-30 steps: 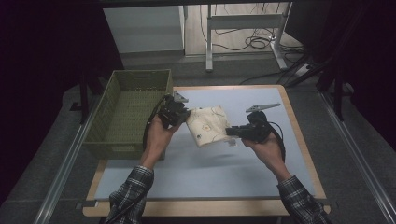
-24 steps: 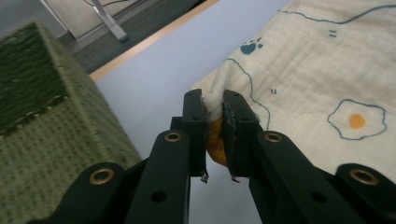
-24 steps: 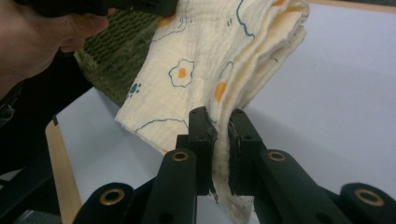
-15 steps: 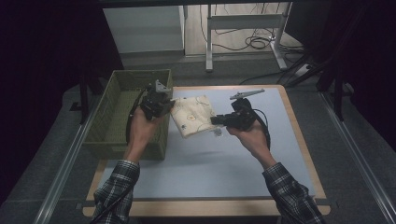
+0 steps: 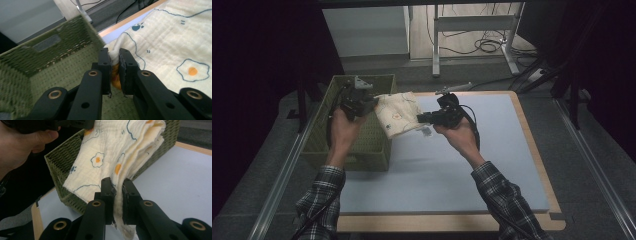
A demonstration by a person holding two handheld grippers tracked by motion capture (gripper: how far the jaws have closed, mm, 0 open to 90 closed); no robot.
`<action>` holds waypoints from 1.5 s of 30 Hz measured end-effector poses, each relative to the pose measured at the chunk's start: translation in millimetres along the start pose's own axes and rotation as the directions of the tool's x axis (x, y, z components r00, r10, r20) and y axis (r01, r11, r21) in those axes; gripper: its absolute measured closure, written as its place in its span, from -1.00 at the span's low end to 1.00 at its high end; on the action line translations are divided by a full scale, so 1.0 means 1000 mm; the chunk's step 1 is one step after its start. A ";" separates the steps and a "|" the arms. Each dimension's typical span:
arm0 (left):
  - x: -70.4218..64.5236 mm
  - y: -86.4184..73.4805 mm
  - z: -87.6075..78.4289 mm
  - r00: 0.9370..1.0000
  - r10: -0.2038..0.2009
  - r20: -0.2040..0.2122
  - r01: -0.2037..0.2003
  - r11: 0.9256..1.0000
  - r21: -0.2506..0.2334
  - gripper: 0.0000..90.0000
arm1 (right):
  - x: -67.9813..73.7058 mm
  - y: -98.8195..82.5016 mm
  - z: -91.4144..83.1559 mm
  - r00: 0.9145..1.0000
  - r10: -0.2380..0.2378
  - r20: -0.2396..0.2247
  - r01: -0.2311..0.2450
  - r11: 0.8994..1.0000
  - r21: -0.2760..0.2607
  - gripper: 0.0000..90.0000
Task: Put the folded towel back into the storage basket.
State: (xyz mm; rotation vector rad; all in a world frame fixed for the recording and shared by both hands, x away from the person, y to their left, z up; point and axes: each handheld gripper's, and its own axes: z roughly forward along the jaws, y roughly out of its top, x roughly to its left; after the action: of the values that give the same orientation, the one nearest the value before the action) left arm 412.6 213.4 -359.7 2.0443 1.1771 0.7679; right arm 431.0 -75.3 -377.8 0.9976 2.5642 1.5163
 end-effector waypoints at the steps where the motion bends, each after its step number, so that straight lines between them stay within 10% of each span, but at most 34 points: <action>1: 0.003 -0.001 -0.002 1.000 -0.002 -0.008 0.002 1.000 0.002 0.80 | 0.002 0.002 0.004 1.000 -0.003 -0.001 0.003 1.000 0.002 0.81; 30: 0.085 -0.070 -0.029 0.979 -0.062 -0.195 0.085 0.990 0.112 0.80 | 0.079 0.022 0.141 0.997 -0.019 -0.075 0.026 0.995 0.094 0.80; 45: 0.101 -0.102 -0.011 0.977 -0.105 -0.186 0.132 0.982 0.136 0.78 | 0.100 0.010 0.189 0.999 -0.034 -0.005 0.035 0.982 0.184 0.75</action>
State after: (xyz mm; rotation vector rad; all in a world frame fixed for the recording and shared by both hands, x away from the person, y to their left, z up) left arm 395.6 345.2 -415.0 2.0347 1.4829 0.8403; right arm 414.1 129.1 -439.8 0.9604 2.7484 1.2919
